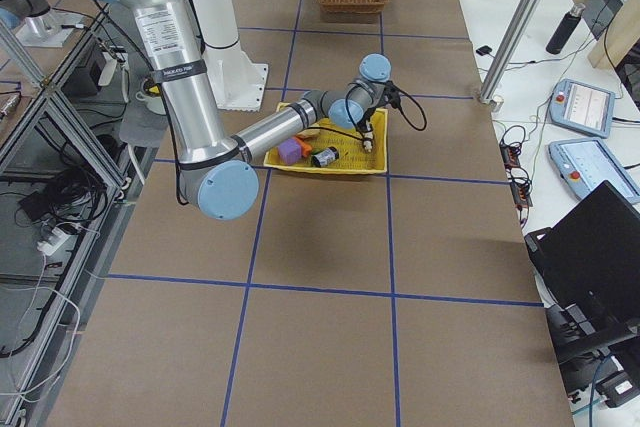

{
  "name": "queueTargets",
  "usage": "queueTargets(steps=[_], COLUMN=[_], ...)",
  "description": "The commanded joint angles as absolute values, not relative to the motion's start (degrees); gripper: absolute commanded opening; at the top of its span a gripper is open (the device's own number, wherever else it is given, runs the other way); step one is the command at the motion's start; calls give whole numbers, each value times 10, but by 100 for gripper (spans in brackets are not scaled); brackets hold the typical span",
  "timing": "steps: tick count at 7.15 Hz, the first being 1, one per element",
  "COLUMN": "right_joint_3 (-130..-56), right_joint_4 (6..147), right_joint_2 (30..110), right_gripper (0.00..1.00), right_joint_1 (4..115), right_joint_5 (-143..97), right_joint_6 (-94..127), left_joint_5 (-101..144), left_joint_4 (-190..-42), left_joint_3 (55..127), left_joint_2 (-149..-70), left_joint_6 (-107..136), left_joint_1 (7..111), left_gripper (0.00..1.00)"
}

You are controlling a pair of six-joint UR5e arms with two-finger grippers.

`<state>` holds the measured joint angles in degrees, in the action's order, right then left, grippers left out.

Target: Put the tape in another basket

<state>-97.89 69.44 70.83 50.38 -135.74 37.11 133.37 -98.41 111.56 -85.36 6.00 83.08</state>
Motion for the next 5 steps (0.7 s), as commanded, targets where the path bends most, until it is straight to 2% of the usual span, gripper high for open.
queueTargets(steps=[1,3,5], right_joint_3=[-979,-978,-977], right_joint_4=[693,659,638], right_joint_2=[656,645,644], right_gripper=[0,0,0], right_joint_1=[513,513,514], right_joint_5=[-1415,-1527,-1620], right_joint_6=[424,424,421], left_joint_5=[1364,1393,1393], left_joint_4=[-1059,-1166,-1182], left_joint_3=[1119,1119,1121], left_joint_2=[-856,-859,-889], left_joint_6=[192,355,443], left_joint_1=[799,757,711], left_gripper=[98,98,98])
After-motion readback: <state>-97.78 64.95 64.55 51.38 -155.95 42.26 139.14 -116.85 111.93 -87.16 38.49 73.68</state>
